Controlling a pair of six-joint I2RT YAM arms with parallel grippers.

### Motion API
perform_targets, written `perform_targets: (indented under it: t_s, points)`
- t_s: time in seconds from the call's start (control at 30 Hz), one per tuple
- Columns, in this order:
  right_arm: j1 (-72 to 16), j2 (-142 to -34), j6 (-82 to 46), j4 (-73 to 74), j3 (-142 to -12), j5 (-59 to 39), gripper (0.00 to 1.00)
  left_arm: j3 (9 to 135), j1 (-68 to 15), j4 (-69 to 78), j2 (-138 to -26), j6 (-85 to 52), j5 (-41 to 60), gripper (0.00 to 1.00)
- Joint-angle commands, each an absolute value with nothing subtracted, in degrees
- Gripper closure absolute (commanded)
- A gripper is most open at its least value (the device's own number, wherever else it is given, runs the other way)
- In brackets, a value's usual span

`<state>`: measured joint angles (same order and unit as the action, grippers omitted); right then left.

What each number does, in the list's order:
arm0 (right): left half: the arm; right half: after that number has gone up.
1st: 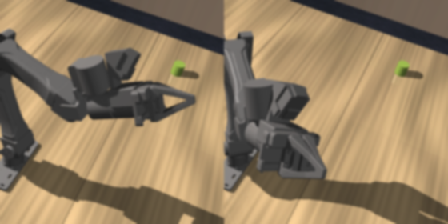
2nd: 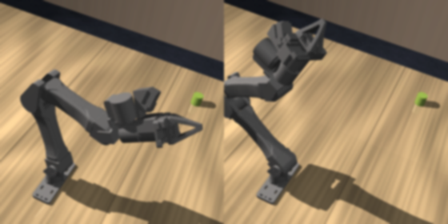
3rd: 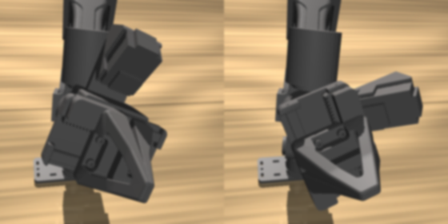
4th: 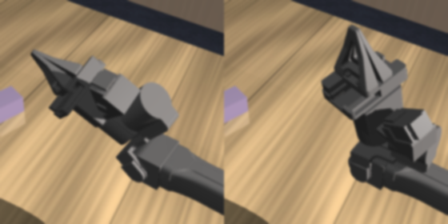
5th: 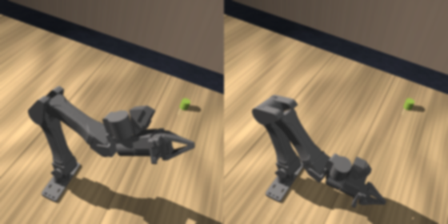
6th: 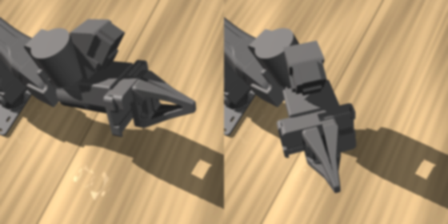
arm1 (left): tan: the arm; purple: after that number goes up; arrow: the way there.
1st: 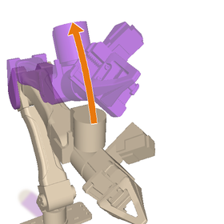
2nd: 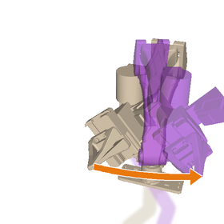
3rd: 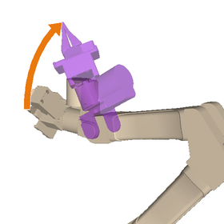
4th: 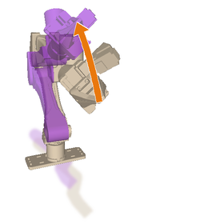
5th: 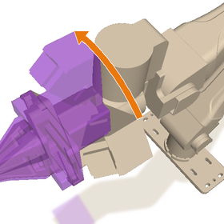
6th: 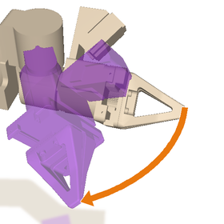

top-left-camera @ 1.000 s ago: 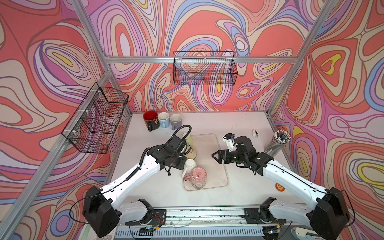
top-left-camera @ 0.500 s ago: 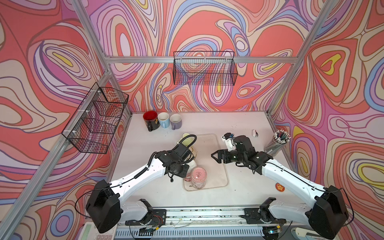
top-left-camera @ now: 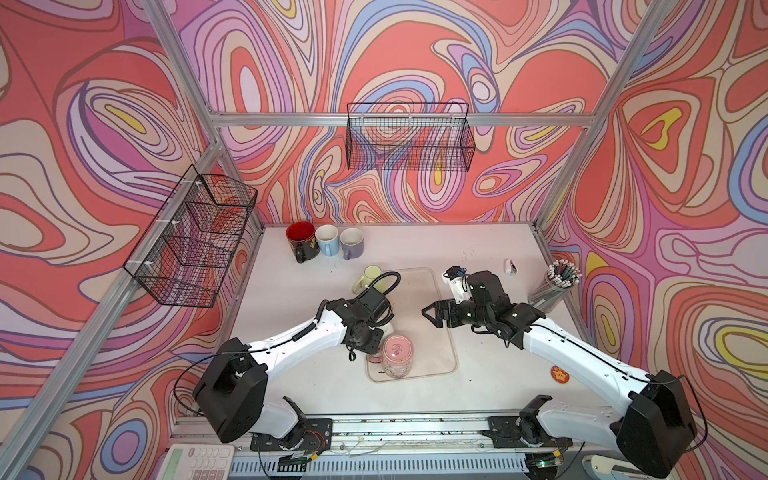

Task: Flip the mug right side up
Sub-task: 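Close the left gripper on the upside-down white mug's body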

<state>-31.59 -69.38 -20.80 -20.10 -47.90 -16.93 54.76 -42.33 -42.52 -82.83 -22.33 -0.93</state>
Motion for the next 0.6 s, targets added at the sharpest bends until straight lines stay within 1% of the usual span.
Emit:
perform_targets:
  t_s: [0.0,0.33,0.57]
  points:
    - [-31.7,-70.5,-19.3,-19.2,-47.9,-17.8,0.06,56.6,-42.4,-42.1,-84.2,-22.5,-4.0,0.6]
    - [-31.7,-72.1,-18.2,-18.8,-47.9,-18.1,0.08,59.3,-42.4,-41.9,-88.7,-21.5,-3.7,0.62]
    - [-31.7,-72.0,-17.8,-18.5,-47.7,-17.2,0.09,60.9,-42.4,-41.9,-90.3,-21.0,-3.2,0.67]
